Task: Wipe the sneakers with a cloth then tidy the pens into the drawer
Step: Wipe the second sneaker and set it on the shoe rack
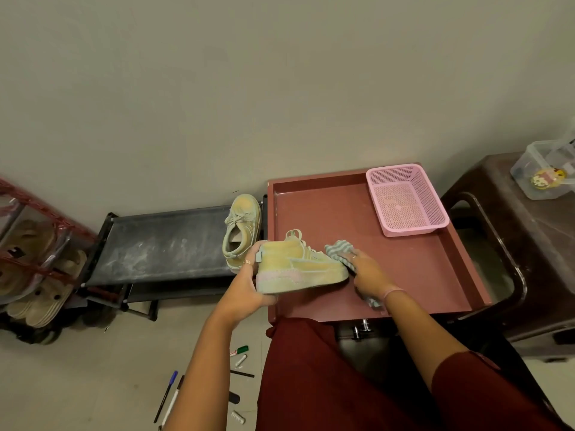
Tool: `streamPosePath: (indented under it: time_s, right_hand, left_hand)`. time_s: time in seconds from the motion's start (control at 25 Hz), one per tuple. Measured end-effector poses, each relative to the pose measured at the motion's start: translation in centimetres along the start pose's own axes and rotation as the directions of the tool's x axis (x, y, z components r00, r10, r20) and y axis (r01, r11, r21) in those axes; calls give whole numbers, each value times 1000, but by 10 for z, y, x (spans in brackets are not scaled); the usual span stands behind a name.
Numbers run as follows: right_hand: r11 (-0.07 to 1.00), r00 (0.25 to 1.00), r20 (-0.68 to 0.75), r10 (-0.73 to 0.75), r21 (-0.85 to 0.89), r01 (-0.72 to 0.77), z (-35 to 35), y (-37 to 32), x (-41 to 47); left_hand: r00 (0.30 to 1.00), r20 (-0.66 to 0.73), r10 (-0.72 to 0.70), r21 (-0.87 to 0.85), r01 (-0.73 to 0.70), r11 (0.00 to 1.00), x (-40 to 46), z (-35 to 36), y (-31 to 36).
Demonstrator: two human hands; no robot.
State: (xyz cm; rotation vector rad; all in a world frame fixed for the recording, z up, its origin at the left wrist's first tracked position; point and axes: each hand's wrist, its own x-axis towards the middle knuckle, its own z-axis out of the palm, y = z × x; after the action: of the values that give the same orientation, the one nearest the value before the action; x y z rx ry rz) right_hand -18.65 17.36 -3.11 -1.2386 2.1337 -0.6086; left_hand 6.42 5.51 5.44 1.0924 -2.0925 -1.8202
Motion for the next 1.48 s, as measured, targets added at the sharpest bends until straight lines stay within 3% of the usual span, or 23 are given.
streamPosePath:
  time_s: [0.12,0.24,0.32,0.44,0.56,0.6,0.68,0.76,0.96,1.12,1.28,1.36,1.48]
  right_hand:
    - [956,941,-234,246,216,-196,-27,-9,8]
    - [940,943,-170,285,242,-240,-16,-30,-7]
    - [960,974,-77,212,203,-193,15,-47,-19]
    - [982,984,-99,145,137,-131,45,-76,-35]
    - [967,978,-132,-159,180,182,58,-106,-66]
    - [950,954,-150,-260,136,280,60,-104,-73]
    - [921,892,-231,-388,-121,369,66,-81,-71]
    - [936,905,-269,-329,-218,275,65,-58,-62]
    - [997,970,-244,16,71,2,46,-21,-25]
    - [996,988,-152,37,89,-23,49,-52,-31]
    - [980,978,-166,-123,136,147,43,-49,-46]
    - [988,986,-155,-59,130,79,25,-27,-33]
    - [982,999,-23,-24,186,28,10,-29,-18]
  left_hand:
    - [999,14,-39,-35,39,999,-3,2,-1]
    - [996,17,-92,-146,94,985,-6,6,-2]
    - [994,-44,-105,-182,95,979,-8,11,-1]
    - [983,-150,-103,-218,69,974,-8,19,1]
    - [971,-199,-132,-263,76,962,-5,22,2]
    - [968,-209,-142,-285,78,955,-6,23,3]
    - [961,-227,-157,-338,74,938,-7,25,2]
    - [954,-245,-173,-380,69,922,-11,28,2]
    - [950,-271,-152,-358,47,933,-13,36,4]
    - [959,-270,-90,-262,17,965,-12,39,6]
    - [975,-221,-2,-149,-31,988,-14,38,-1]
    - [982,-182,47,-68,-60,996,-16,37,-3]
    - [983,-162,89,26,-86,996,-16,37,-6]
